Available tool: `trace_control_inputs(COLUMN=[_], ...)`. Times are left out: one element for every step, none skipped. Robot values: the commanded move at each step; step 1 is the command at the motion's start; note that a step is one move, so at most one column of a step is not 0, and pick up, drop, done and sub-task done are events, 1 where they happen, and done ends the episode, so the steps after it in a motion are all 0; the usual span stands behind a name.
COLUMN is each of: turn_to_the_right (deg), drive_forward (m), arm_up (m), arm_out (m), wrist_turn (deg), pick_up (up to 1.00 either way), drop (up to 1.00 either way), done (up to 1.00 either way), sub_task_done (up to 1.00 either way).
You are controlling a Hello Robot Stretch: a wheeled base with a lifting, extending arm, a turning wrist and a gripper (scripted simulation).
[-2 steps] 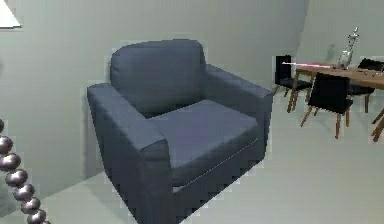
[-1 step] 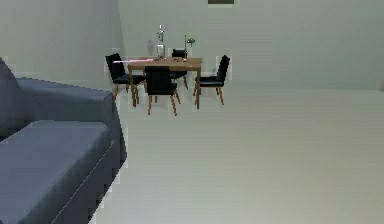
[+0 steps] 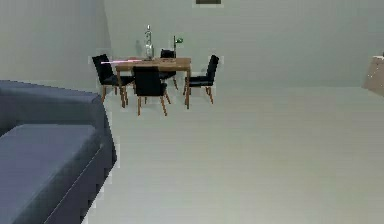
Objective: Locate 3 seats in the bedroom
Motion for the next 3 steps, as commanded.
trace_control_inputs(turn_to_the_right=[0.0, 0.0, 12.0], drive_forward=[1.00, 1.00, 0.00], arm_up=[0.00, 0.00, 0.00], arm_out=[0.00, 0.00, 0.00], wrist_turn=[0.0, 0.0, 0.0], pick_up=[0.00, 0.00, 0.00], drop=[0.00, 0.00, 0.00], done=[0.00, 0.00, 0.00], sub_task_done=[0.00, 0.00, 0.00])
